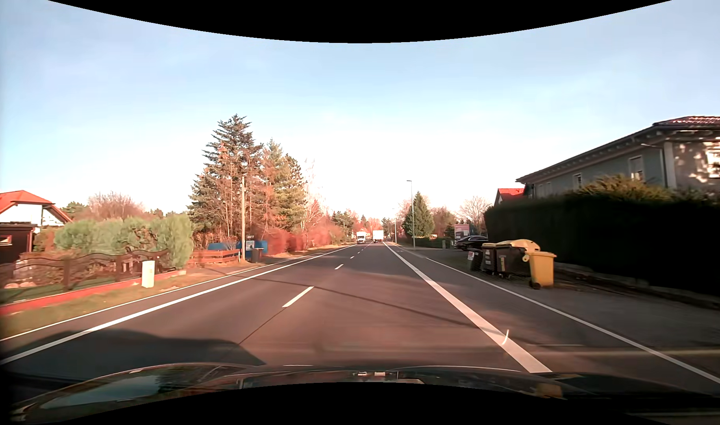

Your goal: Follow the waypoints while adhering to traffic rules and regulations

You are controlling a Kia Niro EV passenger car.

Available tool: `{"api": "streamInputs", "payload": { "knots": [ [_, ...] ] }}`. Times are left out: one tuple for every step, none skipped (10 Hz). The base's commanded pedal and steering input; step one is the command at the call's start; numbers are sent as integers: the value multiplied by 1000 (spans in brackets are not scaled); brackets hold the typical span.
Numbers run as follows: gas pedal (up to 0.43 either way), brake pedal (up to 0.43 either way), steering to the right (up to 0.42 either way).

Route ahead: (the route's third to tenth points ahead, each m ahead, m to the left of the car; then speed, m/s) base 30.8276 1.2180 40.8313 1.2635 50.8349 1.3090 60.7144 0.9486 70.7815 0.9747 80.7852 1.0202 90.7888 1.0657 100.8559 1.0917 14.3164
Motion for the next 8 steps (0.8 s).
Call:
{"api": "streamInputs", "payload": {
  "knots": [
    [110,0,-1],
    [110,0,-2],
    [110,0,-1],
    [110,0,-2],
    [110,0,-2],
    [110,0,-2],
    [110,0,-2],
    [110,0,-2]
  ]
}}
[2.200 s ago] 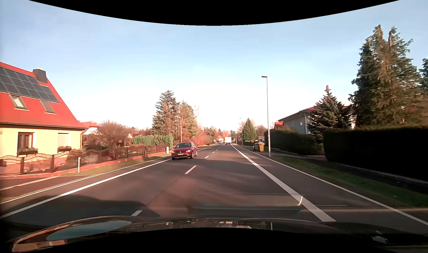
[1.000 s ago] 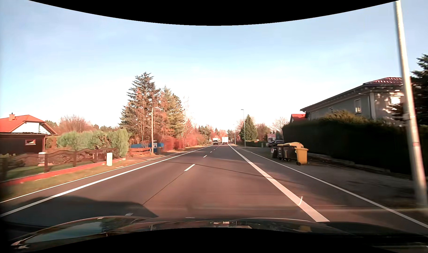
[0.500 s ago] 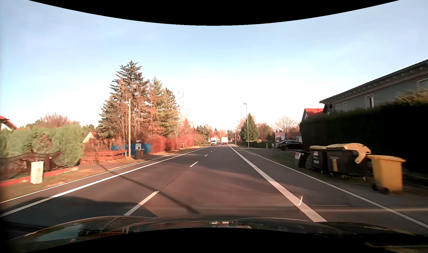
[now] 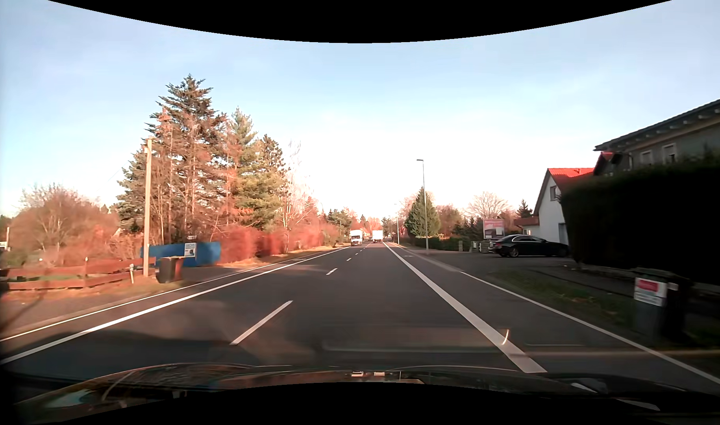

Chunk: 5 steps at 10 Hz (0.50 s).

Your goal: Follow the waypoints while adhering to traffic rules and regulations

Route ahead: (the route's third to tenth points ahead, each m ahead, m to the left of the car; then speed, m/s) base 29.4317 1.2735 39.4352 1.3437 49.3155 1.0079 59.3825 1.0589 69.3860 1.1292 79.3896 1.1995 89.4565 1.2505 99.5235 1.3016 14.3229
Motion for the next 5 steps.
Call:
{"api": "streamInputs", "payload": {
  "knots": [
    [110,0,-3],
    [110,0,-5],
    [110,0,-5],
    [110,0,-4],
    [110,0,-5]
  ]
}}
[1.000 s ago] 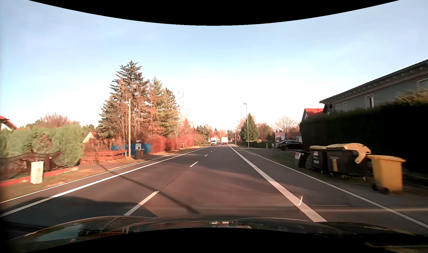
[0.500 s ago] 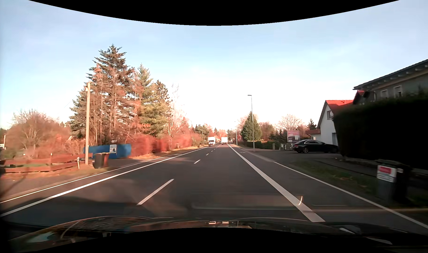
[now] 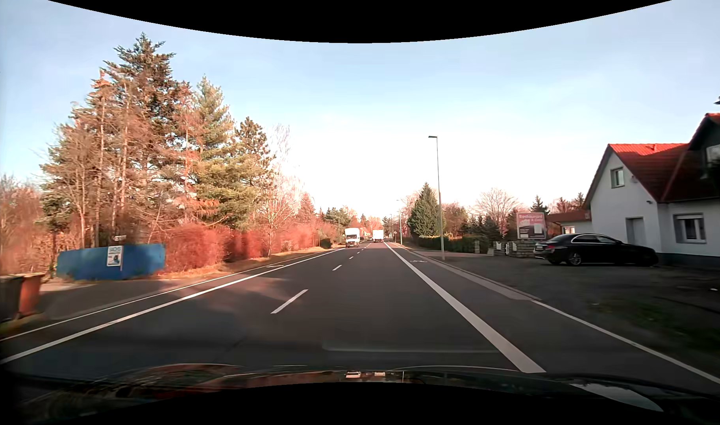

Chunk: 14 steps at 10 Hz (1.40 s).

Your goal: Follow the waypoints while adhering to traffic rules and regulations

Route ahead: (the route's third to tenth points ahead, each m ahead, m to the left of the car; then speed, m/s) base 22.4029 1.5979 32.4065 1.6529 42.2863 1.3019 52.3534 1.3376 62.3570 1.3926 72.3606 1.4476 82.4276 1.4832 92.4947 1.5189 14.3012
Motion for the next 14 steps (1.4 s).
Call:
{"api": "streamInputs", "payload": {
  "knots": [
    [110,0,-5],
    [110,0,-5],
    [110,0,-5],
    [110,0,-5],
    [110,0,-5],
    [110,0,-5],
    [110,0,-5],
    [110,0,-4],
    [110,0,-3],
    [110,0,-3],
    [110,0,-3],
    [110,0,-3],
    [110,0,-3],
    [110,0,-3]
  ]
}}
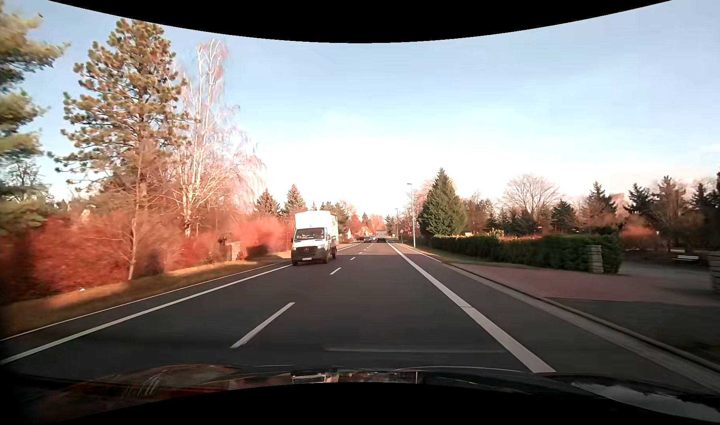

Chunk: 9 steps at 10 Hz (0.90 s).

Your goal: Follow the waypoints while adhering to traffic rules and regulations

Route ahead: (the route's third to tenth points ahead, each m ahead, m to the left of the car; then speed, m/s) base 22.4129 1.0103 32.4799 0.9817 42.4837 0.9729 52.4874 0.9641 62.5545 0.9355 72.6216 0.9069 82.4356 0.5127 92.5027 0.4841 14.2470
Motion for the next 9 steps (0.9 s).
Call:
{"api": "streamInputs", "payload": {
  "knots": [
    [110,0,-3],
    [110,0,-3],
    [110,0,-3],
    [110,0,-3],
    [110,0,-3],
    [110,0,-3],
    [110,0,-3],
    [110,0,-3],
    [110,0,-3]
  ]
}}
